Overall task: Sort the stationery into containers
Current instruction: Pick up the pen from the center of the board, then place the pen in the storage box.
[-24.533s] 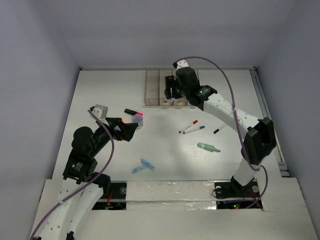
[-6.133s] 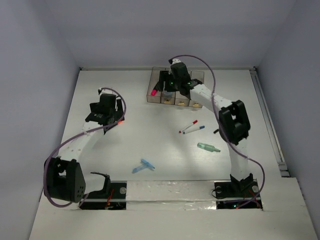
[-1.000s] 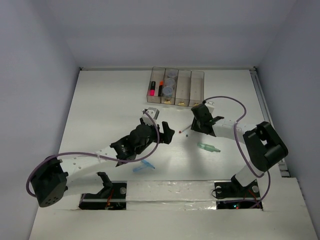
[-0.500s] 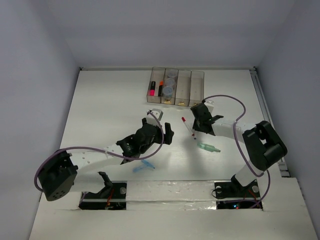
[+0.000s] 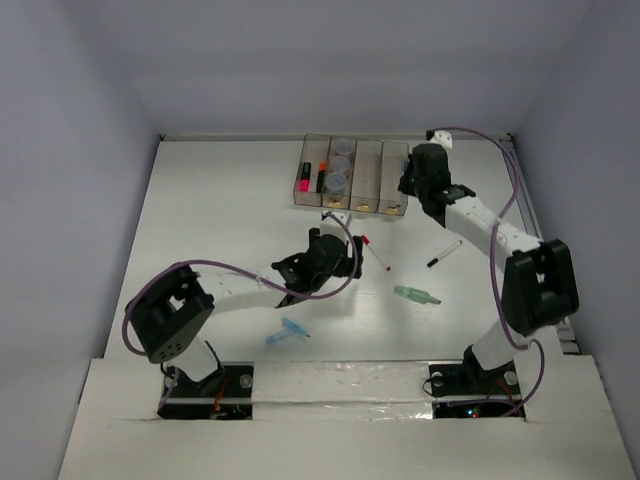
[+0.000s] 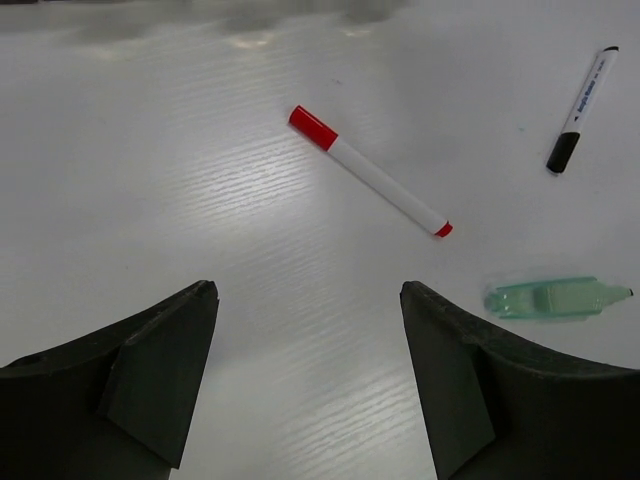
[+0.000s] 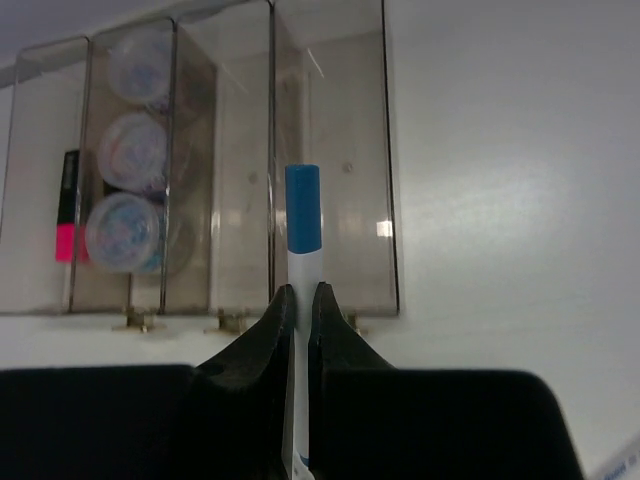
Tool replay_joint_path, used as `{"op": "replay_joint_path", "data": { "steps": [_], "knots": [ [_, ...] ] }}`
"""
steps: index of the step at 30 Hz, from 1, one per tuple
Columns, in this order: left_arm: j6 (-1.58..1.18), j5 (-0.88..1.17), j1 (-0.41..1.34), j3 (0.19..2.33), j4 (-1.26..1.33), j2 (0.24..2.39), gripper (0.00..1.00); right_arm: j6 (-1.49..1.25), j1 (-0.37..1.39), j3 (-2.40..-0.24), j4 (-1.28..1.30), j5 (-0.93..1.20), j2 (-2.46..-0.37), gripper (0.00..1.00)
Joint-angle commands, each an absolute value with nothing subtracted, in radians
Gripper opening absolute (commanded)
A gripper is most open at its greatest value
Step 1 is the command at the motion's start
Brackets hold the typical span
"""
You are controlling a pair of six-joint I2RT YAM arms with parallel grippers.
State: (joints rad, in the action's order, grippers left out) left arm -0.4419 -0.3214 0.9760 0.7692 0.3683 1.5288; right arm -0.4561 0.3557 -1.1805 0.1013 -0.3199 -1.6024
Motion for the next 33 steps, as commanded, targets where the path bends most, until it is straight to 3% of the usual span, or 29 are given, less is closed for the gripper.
{"op": "replay_joint_path", "data": {
  "steps": [1,9,12,13,16,20,25,33],
  "knots": [
    [-0.489,-0.359,0.983,0.868,0.387,1.603,0.71,-0.341,0.305,-1.322,0.031,-0.203,-1.721,0.0],
    [-0.551,-0.396,0.983,1.029,0.35,1.776,0.68,-0.284,0.268,-1.587,0.093,-0.078,-1.96,0.01],
    [-0.558,-0.39,0.983,1.077,0.338,1.833,0.68,-0.285,0.268,-1.631,0.126,-0.086,-1.988,0.3],
    [-0.558,-0.391,0.983,1.087,0.333,1.856,0.67,-0.287,0.268,-1.641,0.141,-0.09,-1.993,0.5],
    [-0.56,-0.396,0.983,1.124,0.321,1.9,0.66,-0.302,0.268,-1.643,0.155,-0.097,-1.964,0.71],
    [-0.564,-0.406,0.983,1.175,0.308,1.947,0.65,-0.333,0.268,-1.566,0.132,-0.089,-1.844,0.74],
    [-0.572,-0.411,0.983,1.229,0.287,2.006,0.64,-0.377,0.268,-1.277,0.022,-0.009,-1.622,0.74],
    [-0.561,-0.423,0.983,1.328,0.215,2.095,0.48,-0.433,0.268,-0.983,-0.037,0.078,-1.355,0.75]
  ]
}}
